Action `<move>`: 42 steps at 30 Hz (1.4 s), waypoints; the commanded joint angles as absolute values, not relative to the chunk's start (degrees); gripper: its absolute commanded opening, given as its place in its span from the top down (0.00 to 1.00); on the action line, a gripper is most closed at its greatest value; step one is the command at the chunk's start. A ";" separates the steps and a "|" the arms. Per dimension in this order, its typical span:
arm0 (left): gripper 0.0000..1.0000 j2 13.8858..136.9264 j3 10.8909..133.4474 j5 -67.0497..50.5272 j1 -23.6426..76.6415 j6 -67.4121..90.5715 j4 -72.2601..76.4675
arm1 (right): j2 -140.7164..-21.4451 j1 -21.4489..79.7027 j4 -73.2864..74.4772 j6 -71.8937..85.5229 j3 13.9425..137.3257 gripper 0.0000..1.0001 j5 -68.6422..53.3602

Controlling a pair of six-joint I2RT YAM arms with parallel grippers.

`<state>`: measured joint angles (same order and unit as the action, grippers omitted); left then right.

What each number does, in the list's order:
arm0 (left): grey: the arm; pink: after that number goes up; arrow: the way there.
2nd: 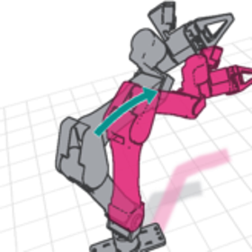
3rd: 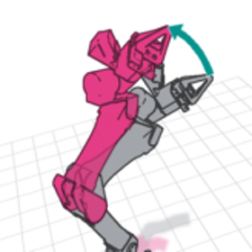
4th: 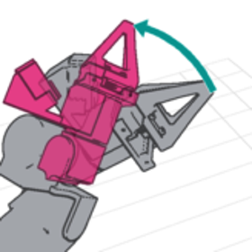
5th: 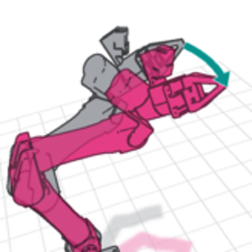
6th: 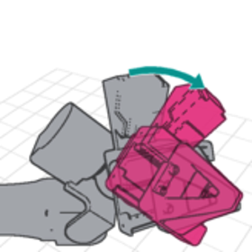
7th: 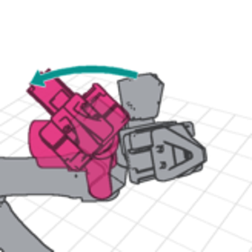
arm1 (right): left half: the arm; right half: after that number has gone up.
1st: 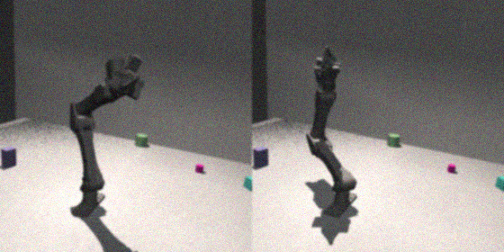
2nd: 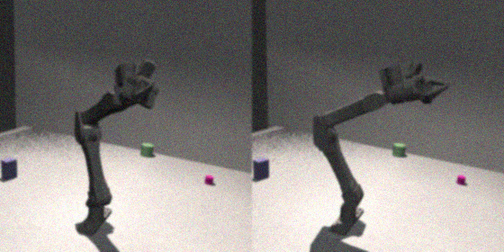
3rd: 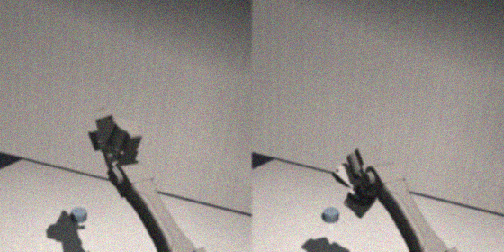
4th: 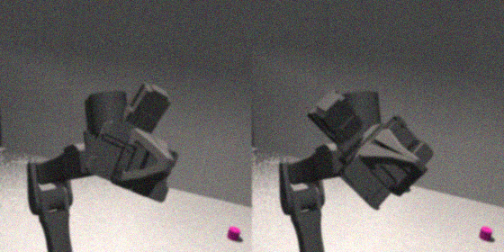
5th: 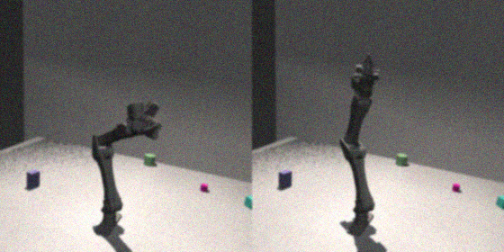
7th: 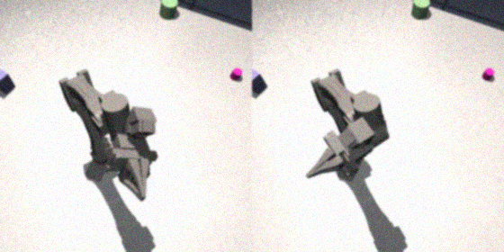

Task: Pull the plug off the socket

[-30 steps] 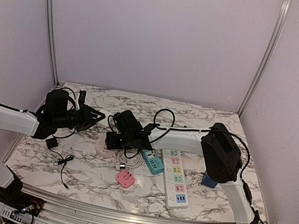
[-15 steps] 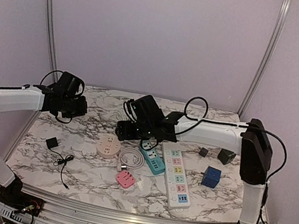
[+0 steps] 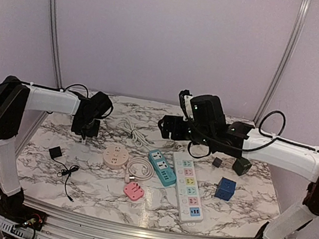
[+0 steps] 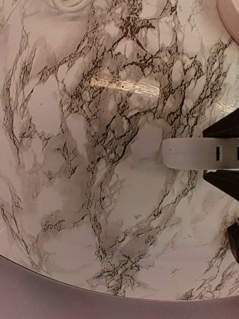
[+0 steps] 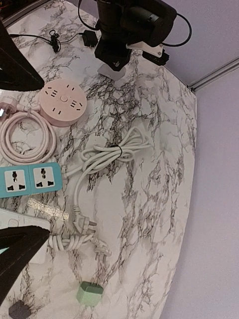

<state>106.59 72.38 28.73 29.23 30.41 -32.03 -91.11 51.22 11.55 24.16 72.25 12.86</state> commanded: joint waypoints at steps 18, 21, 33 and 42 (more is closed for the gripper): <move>0.44 111.49 78.40 28.61 31.37 28.75 -34.81 | -75.67 47.81 14.39 24.09 59.41 0.08 22.63; 0.40 109.75 77.86 27.43 31.38 28.21 -33.58 | -74.77 47.71 15.01 23.93 58.73 0.08 23.86; 0.13 93.43 69.24 18.24 31.33 25.64 -21.04 | -69.86 44.87 13.97 20.41 55.04 0.03 32.65; 0.01 74.98 51.84 14.63 28.07 26.11 -6.02 | -57.21 28.45 -1.99 14.56 39.04 0.02 31.09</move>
